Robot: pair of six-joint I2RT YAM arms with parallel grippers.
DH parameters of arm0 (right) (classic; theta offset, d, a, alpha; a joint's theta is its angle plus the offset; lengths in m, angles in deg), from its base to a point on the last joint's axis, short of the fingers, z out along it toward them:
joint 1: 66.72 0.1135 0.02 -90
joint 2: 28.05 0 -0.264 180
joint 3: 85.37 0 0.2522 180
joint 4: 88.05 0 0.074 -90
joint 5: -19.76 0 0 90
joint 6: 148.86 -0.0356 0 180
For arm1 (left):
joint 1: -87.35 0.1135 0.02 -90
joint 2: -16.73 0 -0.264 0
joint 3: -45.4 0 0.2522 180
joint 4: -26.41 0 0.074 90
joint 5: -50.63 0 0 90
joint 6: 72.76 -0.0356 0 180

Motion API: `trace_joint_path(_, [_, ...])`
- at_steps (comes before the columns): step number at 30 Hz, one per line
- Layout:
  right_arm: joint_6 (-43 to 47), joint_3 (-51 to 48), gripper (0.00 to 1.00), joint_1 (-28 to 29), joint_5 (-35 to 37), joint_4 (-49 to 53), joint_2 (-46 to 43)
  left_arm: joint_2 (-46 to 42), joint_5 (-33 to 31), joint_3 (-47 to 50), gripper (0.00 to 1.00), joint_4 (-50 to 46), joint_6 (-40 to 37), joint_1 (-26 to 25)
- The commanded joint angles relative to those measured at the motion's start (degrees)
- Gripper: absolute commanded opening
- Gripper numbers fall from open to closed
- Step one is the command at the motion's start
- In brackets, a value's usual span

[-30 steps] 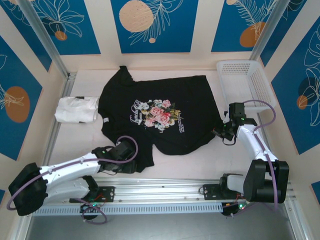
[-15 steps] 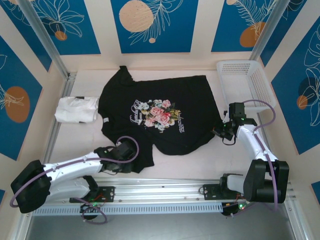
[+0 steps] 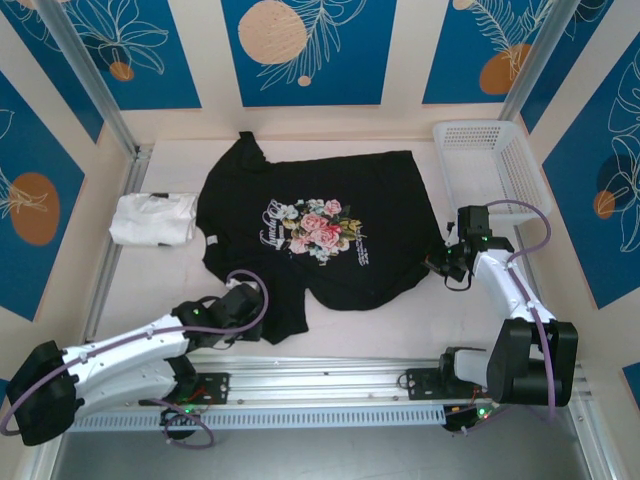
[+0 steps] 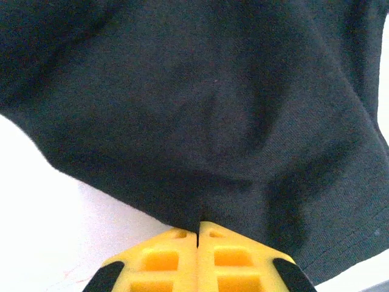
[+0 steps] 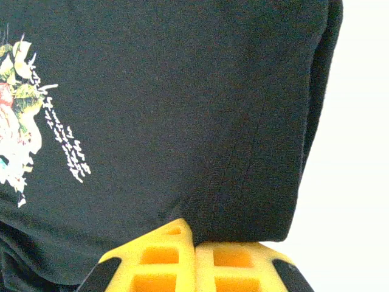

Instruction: Fold the inside-out t-shirt

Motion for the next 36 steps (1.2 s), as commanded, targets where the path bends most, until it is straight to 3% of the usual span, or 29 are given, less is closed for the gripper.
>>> trace_joint_path(1, [1.0, -0.7, 0.00, -0.1, -1.6, 0.2, -0.4, 1.1, -1.7, -1.9, 0.00, -4.6, -1.3, -0.3])
trace_joint_path(7, [1.1, -0.6, 0.00, -0.1, -1.7, 0.2, -0.4, 6.5, 3.6, -2.9, 0.00, -2.5, -3.4, -0.3])
trace_joint_path(14, [1.1, -0.8, 0.00, -0.1, -1.7, -0.1, -0.1, 7.8, 5.6, -2.5, 0.26, -0.7, -3.6, -0.3])
trace_joint_path(21, [1.1, -0.8, 0.00, -0.1, -1.8, -0.3, 0.3, 9.4, 5.8, -2.3, 0.34, 0.3, -4.4, -0.5])
trace_joint_path(26, [1.1, -0.9, 0.00, -0.1, -1.9, -0.4, 0.5, 11.0, 6.0, -2.2, 0.24, 1.5, -5.0, -0.6])
trace_joint_path(32, [1.1, -0.7, 0.00, -0.1, -2.0, -0.3, 0.3, 8.6, 4.6, -0.4, 0.02, 2.0, -3.7, -0.6])
trace_joint_path(36, [1.1, -0.6, 0.00, 0.0, -2.0, -0.2, -0.2, 3.8, -0.1, -1.0, 0.00, -2.8, -3.2, -0.6])
